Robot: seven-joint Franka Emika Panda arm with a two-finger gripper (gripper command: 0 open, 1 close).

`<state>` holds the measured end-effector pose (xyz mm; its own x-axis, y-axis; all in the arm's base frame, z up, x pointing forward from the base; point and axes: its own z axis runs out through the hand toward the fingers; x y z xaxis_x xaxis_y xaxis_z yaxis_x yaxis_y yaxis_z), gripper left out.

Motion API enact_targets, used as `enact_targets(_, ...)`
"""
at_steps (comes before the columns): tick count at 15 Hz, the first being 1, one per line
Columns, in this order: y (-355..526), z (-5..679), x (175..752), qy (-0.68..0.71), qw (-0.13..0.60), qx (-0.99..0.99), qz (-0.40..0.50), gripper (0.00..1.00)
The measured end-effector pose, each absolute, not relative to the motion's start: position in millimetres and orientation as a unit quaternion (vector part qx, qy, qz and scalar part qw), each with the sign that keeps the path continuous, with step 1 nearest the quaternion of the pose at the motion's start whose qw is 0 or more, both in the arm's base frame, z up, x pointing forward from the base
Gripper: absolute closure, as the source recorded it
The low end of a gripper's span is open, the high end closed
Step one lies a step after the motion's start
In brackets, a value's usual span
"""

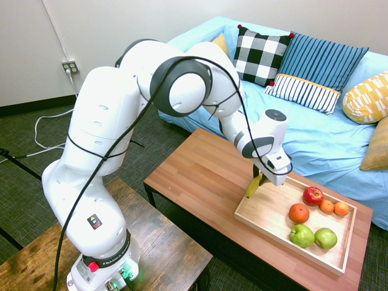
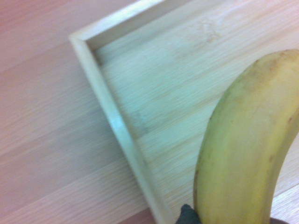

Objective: Put banana in the tray

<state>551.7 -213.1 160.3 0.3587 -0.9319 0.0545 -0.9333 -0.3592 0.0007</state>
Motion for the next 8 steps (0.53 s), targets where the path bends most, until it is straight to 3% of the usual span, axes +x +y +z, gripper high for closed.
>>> enact_targets(7, -245.5, 113.6, 557.3, -0.585, 0.006, 0.811, 0.008, 1.0)
enact_targets(8, -245.4, 110.3, 558.8, -0.584, 0.003, 0.811, 0.007, 0.0)
